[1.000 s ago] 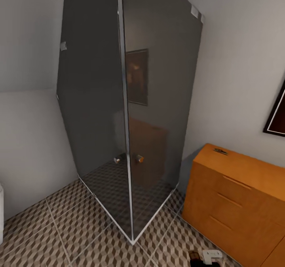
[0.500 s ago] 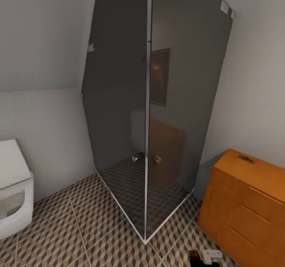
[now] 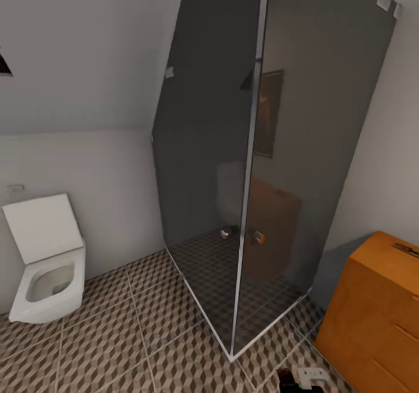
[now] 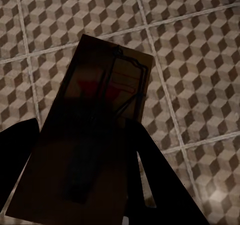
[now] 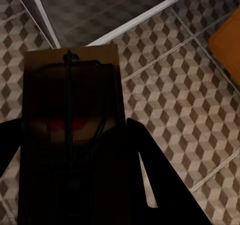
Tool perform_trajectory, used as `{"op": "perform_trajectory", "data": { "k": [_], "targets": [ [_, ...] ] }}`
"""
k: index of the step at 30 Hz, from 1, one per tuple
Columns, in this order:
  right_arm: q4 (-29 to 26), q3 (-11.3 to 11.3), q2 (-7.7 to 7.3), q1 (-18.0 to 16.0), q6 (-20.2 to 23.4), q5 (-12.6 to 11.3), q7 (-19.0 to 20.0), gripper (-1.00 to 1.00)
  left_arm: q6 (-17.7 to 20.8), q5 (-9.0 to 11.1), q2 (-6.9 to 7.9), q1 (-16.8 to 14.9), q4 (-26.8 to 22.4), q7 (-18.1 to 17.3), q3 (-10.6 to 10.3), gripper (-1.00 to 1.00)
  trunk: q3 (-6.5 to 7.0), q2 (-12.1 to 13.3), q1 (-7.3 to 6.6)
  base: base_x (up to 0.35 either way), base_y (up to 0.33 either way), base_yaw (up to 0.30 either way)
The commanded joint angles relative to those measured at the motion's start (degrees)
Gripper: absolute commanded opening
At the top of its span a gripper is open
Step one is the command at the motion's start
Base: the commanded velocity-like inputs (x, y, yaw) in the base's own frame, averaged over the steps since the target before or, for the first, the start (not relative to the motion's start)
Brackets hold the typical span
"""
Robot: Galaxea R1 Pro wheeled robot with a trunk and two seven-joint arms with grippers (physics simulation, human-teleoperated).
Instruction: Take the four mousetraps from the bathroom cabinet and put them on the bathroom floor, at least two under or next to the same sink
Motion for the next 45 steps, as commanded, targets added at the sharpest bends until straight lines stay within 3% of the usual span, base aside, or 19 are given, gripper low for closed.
{"op": "perform_trajectory", "data": {
  "k": [1,45],
  "targets": [
    [0.24,0.11,0.0,-0.1,-0.43,-0.27,0.02,-1.0,-0.3,0.21,-0.04,-0.11,0.25,0.11,-0.48,-1.0,-0.1,-0.09,0.02,0.0,0.0,0.3],
    [0.24,0.11,0.0,-0.1,-0.43,-0.27,0.01,-1.0,-0.3,0.21,-0.04,-0.11,0.23,0.18,-0.48,-1.0,-0.1,-0.09,0.02,0.0,0.0,0.3]
  ]
}}
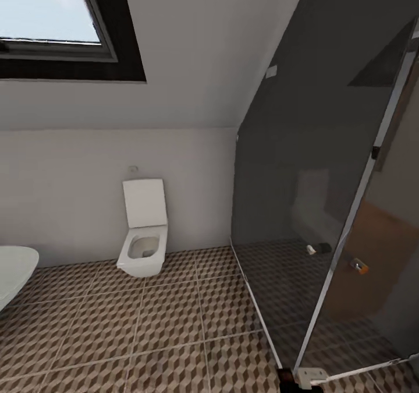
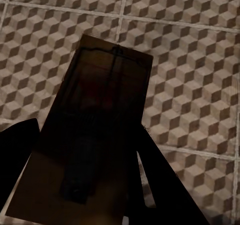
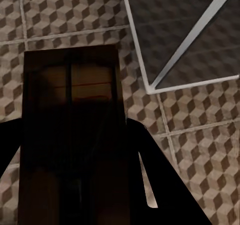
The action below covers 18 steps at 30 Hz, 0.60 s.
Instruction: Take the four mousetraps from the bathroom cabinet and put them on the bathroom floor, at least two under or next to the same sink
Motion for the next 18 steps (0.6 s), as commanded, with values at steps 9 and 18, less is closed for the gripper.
{"op": "perform_trajectory", "data": {
  "k": [9,18],
  "targets": [
    [0.24,0.11,0.0,-0.1,-0.43,-0.26,0.03,-1.0,-0.3,0.22,-0.08,-0.11,0.22,0.12,-0.48,-1.0,-0.1,-0.09,0.02,0.0,0.0,0.3],
    [0.24,0.11,0.0,-0.1,-0.43,-0.26,0.04,-1.0,-0.3,0.22,-0.12,-0.08,0.25,0.12,-0.48,-1.0,-0.1,-0.09,0.02,0.0,0.0,0.3]
  ]
}}
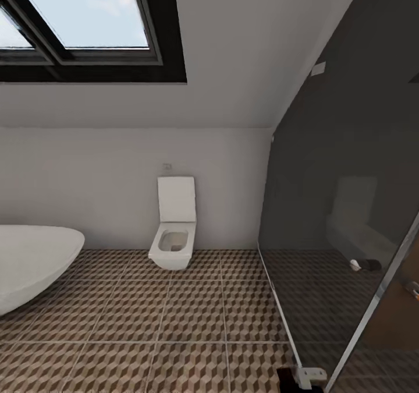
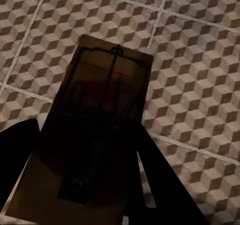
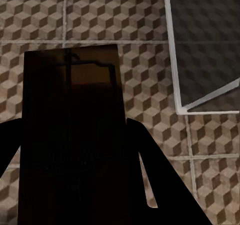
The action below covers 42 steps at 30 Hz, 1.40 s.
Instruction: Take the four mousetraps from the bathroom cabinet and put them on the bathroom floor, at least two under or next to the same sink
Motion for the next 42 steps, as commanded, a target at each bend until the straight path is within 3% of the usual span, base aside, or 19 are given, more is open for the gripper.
{"op": "perform_trajectory", "data": {
  "k": [1,42],
  "targets": [
    [0.24,0.11,-0.01,-0.1,-0.43,-0.26,0.03,-1.0,-0.3,0.22,-0.04,-0.1,0.21,0.12,-0.48,-1.0,-0.09,-0.08,0.02,0.0,0.0,0.3],
    [0.24,0.11,0.17,-0.1,-0.43,-0.26,0.03,-1.0,-0.14,0.14,-0.9,-0.1,0.19,0.36,-0.53,-1.0,-0.09,-0.08,0.02,0.0,0.0,0.3]
  ]
}}
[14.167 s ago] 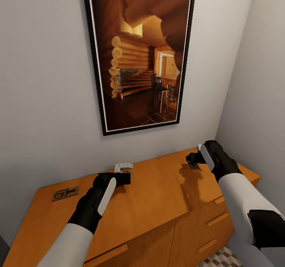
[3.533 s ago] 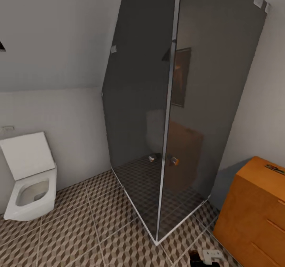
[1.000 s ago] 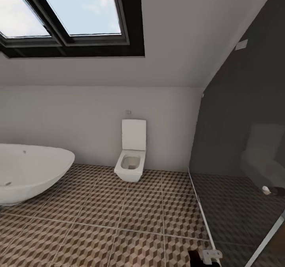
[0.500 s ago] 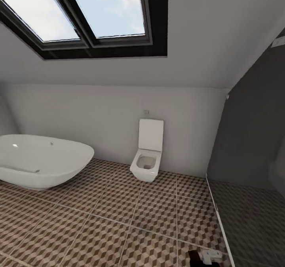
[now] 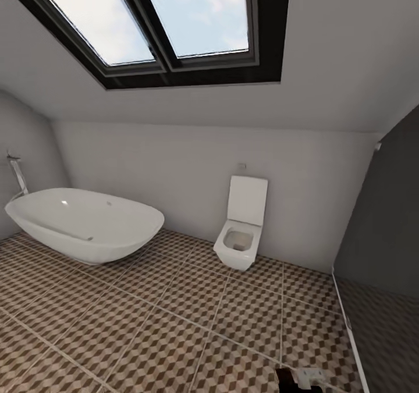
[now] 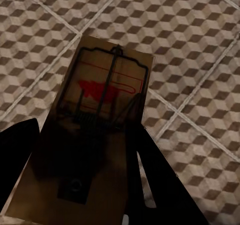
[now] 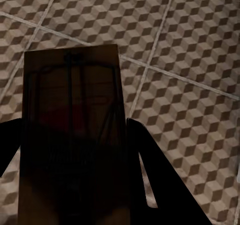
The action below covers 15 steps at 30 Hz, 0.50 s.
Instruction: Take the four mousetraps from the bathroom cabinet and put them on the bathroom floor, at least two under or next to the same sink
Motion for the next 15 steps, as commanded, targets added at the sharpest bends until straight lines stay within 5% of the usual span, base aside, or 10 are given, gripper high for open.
{"op": "perform_trajectory", "data": {
  "k": [1,15],
  "targets": [
    [0.24,0.11,0.0,-0.1,-0.43,-0.26,0.02,-1.0,-0.29,0.23,0.03,-0.11,0.22,0.13,-0.49,-1.0,-0.09,-0.08,0.02,0.0,0.0,0.3],
    [0.24,0.11,0.0,-0.1,-0.43,-0.26,0.03,-1.0,-0.23,0.33,-0.49,-0.14,0.14,-0.09,-0.64,-1.0,-0.09,-0.08,0.02,0.0,0.0,0.3]
  ]
}}
